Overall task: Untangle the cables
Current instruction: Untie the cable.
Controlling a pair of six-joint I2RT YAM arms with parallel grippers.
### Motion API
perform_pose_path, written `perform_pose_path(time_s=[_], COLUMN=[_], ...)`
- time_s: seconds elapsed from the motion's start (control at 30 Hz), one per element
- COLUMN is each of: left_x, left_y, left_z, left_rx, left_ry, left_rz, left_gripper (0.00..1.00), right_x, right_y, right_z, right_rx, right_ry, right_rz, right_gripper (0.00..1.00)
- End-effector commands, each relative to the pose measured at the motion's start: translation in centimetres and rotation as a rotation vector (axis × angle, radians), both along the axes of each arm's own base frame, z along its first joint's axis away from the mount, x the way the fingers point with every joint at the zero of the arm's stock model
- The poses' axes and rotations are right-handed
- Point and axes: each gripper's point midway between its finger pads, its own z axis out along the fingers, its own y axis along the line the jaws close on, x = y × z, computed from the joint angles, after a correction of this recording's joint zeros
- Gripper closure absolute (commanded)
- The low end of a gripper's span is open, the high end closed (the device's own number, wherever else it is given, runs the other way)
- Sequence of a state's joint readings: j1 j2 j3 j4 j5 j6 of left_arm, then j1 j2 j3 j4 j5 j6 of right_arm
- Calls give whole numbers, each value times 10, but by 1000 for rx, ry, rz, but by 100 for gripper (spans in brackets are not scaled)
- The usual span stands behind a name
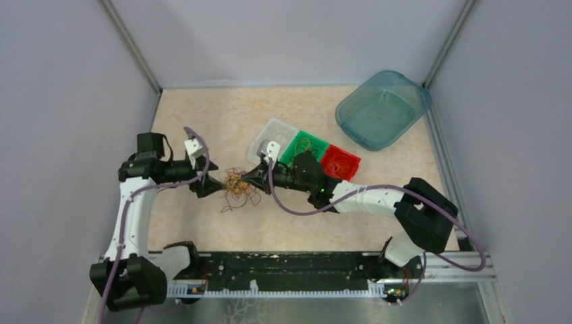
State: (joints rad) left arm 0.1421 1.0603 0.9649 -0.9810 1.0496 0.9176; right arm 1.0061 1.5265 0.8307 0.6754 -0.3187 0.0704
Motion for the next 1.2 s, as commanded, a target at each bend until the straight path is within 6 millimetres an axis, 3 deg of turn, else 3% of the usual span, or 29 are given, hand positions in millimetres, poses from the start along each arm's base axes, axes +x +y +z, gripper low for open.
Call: perform_pose_path(time_s=[0.0, 0.07, 0.17, 0.27, 0.4, 0.47, 0.63, 0.77, 0.87, 1.03, 1.17], left_x=[-15, -17, -18, -21, -25, -27, -28, -14, 2, 18, 29], left_y=[-11, -13, -15, -19, -23, -23, -20, -13, -1, 10, 20], left_z=[7, 8, 12, 19, 25, 25, 25, 34, 51, 88, 108], left_rx=[-65, -73, -89, -126, -166, -154, -125, -64, 11, 82, 114], left_ry=[-27, -30, -35, -44, -33, -32, -33, -86, -176, -371, -425], left_rz=[-76, -87, -93, -107, -122, -130, -141, -100, -21, 63, 147], left_gripper=[17, 17, 27, 43, 47, 59, 99, 100, 100, 100, 100], right_x=[-23, -27, -33, -40, -44, -45, -44, -36, -33, -34, -39], right_y=[9, 8, 8, 10, 13, 12, 7, -1, -23, -59, -92], right_z=[66, 79, 95, 103, 106, 107, 111, 88, 62, 14, -23], right_rx=[160, 201, 234, 247, 254, 258, 265, 196, 171, 83, 35], right_ry=[-79, -86, -97, -102, -103, -104, -109, -82, -42, 14, 88], right_rz=[124, 140, 159, 181, 193, 191, 175, 111, 54, -52, -136], right_gripper=[100, 100, 100, 100, 100, 100, 100, 100, 95, 98, 100])
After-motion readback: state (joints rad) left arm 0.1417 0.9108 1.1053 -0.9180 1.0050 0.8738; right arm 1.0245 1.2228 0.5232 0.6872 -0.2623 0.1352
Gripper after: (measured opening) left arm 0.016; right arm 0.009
